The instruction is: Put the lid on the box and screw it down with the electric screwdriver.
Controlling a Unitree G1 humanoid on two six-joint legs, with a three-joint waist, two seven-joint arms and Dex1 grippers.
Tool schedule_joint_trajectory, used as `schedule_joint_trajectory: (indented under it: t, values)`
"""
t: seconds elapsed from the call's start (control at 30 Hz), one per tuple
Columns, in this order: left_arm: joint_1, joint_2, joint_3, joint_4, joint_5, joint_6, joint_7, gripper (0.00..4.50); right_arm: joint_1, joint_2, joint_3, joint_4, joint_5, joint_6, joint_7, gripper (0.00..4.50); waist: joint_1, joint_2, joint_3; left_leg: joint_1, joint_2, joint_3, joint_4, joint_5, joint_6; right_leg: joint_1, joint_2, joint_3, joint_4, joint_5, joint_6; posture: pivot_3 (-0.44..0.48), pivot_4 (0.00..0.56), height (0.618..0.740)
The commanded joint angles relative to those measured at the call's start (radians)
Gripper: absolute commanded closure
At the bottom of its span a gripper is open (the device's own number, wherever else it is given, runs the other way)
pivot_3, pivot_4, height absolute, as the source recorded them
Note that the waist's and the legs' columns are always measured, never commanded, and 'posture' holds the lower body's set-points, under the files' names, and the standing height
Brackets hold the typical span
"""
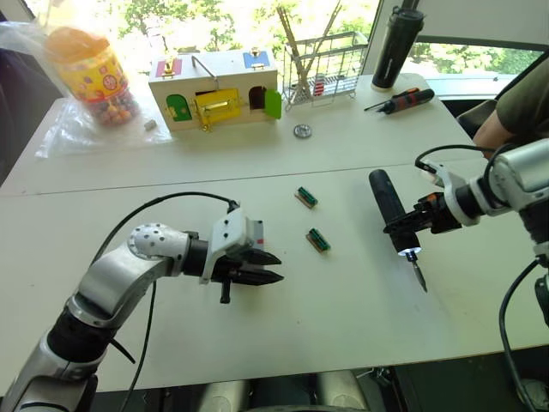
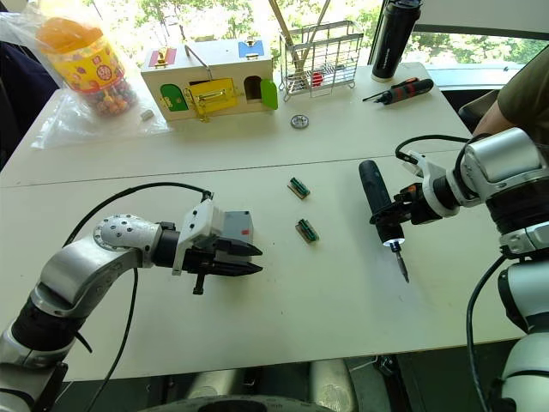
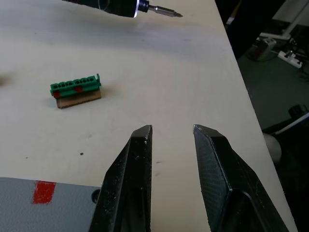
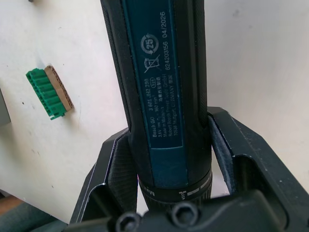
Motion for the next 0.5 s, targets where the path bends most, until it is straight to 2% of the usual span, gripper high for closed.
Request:
schedule_joint_trajectory:
  t: [0.03, 0.17, 0.37, 0.43, 0.5]
  values:
    - [0.009, -0.010, -0.006, -0.043, -0.011, -0.007, 0.020, 3.17, -0.038, 0.006, 0.009, 0.025, -0.041, -0.027, 0.045, 2.62, 0.000, 0.000, 0.000, 0.000, 0.000, 0.000, 0.000, 0.000, 0.000, 0.000, 0.000, 0.000, 0.000, 0.000, 0.000, 0.000, 0.150, 0.740]
    - [-0.005, -0.025, -0.009, -0.031, -0.005, -0.011, 0.033, 3.17, -0.036, 0.030, 0.038, 0.061, -0.088, -0.053, 0.073, 2.62, 0.000, 0.000, 0.000, 0.000, 0.000, 0.000, 0.000, 0.000, 0.000, 0.000, 0.000, 0.000, 0.000, 0.000, 0.000, 0.000, 0.150, 0.740]
    - [-0.008, -0.001, -0.022, -0.016, 0.012, -0.035, 0.008, 3.17, -0.048, 0.071, 0.038, 0.126, -0.154, -0.084, 0.093, 2.62, -0.004, 0.000, 0.000, 0.000, 0.000, 0.000, 0.001, 0.000, 0.000, 0.001, 0.000, -0.001, 0.001, 0.000, 0.000, 0.000, 0.150, 0.740]
    - [-0.007, 0.001, -0.021, -0.012, 0.011, -0.039, 0.006, 3.17, -0.045, 0.077, 0.034, 0.128, -0.168, -0.087, 0.096, 1.61, -0.003, 0.000, 0.000, 0.000, 0.000, 0.000, 0.001, 0.000, 0.000, 0.001, 0.000, -0.001, 0.001, 0.000, 0.000, 0.000, 0.150, 0.740]
    - [-0.008, 0.000, -0.017, -0.009, 0.007, -0.037, 0.008, 3.17, -0.040, 0.078, 0.030, 0.124, -0.178, -0.088, 0.100, 0.94, -0.002, 0.000, 0.000, 0.000, 0.000, 0.000, 0.002, 0.000, 0.000, 0.001, 0.000, -0.001, 0.001, 0.000, 0.000, 0.000, 0.150, 0.740]
